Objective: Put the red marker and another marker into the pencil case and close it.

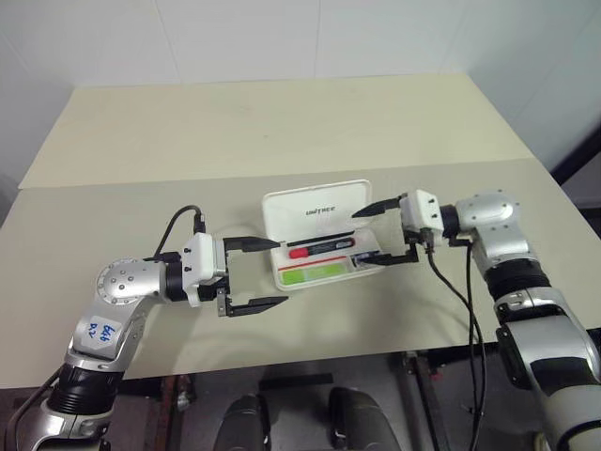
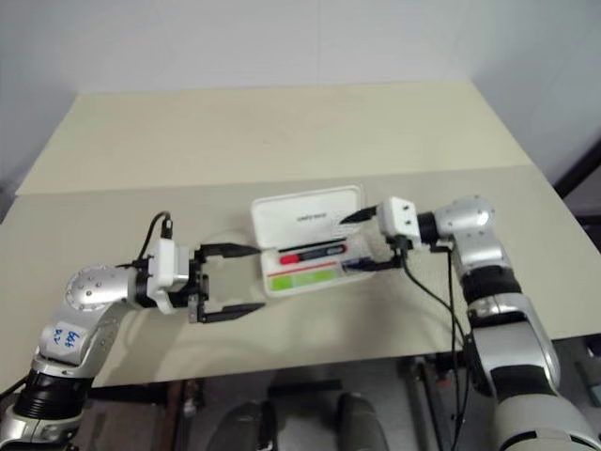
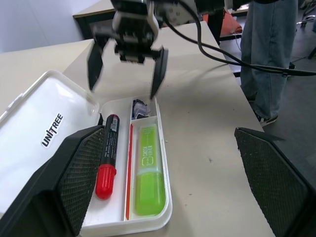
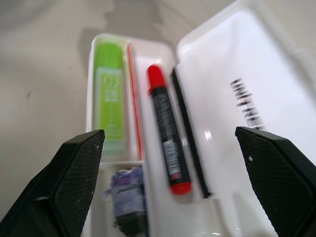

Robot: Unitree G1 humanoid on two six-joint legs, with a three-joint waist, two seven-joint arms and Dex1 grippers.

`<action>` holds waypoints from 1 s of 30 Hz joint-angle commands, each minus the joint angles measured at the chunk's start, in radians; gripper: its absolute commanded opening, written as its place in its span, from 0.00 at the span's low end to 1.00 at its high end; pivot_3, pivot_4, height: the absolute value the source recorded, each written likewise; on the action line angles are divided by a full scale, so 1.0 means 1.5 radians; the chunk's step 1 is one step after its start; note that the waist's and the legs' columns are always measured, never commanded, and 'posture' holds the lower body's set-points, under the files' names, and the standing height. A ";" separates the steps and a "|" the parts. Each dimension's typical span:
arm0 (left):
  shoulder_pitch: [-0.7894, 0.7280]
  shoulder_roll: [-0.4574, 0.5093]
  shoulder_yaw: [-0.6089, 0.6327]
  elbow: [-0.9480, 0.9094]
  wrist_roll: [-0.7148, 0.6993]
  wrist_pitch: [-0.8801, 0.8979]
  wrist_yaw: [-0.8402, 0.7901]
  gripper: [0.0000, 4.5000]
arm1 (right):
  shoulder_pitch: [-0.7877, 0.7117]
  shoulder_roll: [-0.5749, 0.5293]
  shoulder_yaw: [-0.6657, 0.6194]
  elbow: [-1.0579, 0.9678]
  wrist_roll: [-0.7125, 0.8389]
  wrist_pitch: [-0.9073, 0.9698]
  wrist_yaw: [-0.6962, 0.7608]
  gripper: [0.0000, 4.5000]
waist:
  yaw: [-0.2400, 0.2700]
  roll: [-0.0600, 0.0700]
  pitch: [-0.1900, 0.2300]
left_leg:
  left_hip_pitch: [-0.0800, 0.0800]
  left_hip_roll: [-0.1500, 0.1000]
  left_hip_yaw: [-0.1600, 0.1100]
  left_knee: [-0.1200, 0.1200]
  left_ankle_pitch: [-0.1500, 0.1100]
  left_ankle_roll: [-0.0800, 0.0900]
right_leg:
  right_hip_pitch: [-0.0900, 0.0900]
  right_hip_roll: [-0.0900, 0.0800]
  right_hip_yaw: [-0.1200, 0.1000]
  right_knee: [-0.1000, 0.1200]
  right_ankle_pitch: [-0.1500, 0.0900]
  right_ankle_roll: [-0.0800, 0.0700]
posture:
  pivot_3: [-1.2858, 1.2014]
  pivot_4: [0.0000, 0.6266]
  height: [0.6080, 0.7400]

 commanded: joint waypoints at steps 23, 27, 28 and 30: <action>0.020 -0.043 0.091 0.111 0.021 -0.088 0.087 0.01 | 0.311 -0.176 -0.199 -0.376 0.102 0.245 -0.140 1.00 | -0.001 0.000 0.000 | 0.001 0.000 0.001 0.001 -0.002 0.003 | 0.000 0.000 0.000 0.000 0.001 0.000 | 0.52 0.24 1.00; 0.024 -0.068 0.109 0.129 0.061 -0.054 0.199 0.01 | 0.307 -0.171 -0.191 -0.376 0.097 0.242 -0.150 1.00 | -0.001 0.000 0.000 | 0.001 0.000 0.001 0.000 -0.002 0.003 | 0.000 0.000 0.000 0.000 0.001 0.000 | 0.52 0.24 1.00; 0.024 -0.073 0.111 0.130 0.068 -0.039 0.222 0.01 | 0.306 -0.170 -0.189 -0.378 0.095 0.242 -0.153 1.00 | -0.001 0.000 0.000 | 0.001 0.000 0.001 0.001 -0.002 0.003 | 0.000 0.000 0.000 0.000 0.001 0.000 | 0.52 0.24 1.00; 0.014 -0.078 0.102 0.137 0.078 0.010 0.256 0.01 | 0.303 -0.168 -0.186 -0.380 0.094 0.242 -0.156 1.00 | -0.001 0.000 0.000 | 0.001 0.000 0.001 0.001 -0.002 0.003 | 0.000 0.000 0.000 0.000 0.001 0.000 | 0.52 0.24 1.00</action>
